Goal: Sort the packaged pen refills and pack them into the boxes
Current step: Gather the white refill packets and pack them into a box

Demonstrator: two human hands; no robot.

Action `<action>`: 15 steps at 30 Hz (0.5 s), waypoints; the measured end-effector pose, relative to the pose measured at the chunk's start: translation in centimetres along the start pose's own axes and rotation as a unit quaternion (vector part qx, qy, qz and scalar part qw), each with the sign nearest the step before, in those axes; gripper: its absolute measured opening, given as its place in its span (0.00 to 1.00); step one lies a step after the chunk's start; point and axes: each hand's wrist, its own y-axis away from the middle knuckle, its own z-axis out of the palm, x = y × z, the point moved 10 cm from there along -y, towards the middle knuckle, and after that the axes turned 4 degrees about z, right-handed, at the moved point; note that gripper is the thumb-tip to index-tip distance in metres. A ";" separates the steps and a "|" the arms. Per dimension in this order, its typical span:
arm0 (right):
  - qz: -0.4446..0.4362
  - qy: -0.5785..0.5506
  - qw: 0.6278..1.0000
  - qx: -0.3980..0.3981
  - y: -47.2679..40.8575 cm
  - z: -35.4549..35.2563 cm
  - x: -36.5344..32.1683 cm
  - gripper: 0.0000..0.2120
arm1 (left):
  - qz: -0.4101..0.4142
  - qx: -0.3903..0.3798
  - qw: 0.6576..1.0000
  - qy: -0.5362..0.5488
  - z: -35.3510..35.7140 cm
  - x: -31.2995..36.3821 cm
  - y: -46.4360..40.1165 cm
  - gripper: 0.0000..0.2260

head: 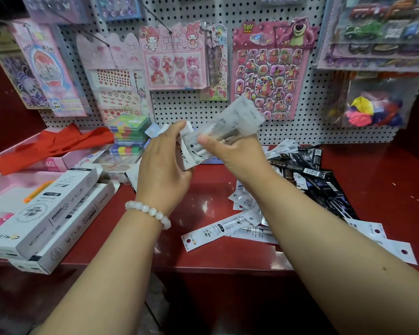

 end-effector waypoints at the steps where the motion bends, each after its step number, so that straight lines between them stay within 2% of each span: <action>1: 0.006 0.001 1.000 -0.018 0.0 0.6 0.2 0.07 | -0.003 0.000 1.000 0.000 0.0 -0.1 0.0 0.35; 3: 0.034 -0.048 0.998 -0.005 -0.1 0.0 0.4 0.05 | -0.012 -0.001 1.000 -0.005 -0.1 -0.5 0.0 0.35; 5: -0.007 -0.064 0.996 0.054 -0.1 -1.9 -0.4 0.04 | -0.020 -0.005 1.000 -0.011 -0.1 -1.1 0.1 0.37; 8: -0.139 0.035 0.980 0.138 1.0 -3.3 -3.1 0.04 | -0.018 -0.008 1.000 -0.019 -0.1 -1.0 0.1 0.37; 10: -0.151 0.112 0.973 0.135 1.2 -2.2 -3.2 0.01 | -0.016 -0.008 1.000 -0.016 0.1 -0.6 0.1 0.36; 11: -0.142 0.165 0.969 0.116 1.0 -1.3 -2.8 0.03 | -0.015 -0.006 1.000 -0.013 0.1 -0.4 0.1 0.36; 13: -0.125 0.292 0.946 0.069 0.6 0.5 -1.5 0.13 | -0.013 -0.003 1.000 -0.012 0.1 -0.1 0.0 0.35; 15: -0.124 0.357 0.924 0.060 0.6 0.8 -0.8 0.20 | -0.012 -0.009 1.000 -0.017 0.3 -0.1 0.1 0.36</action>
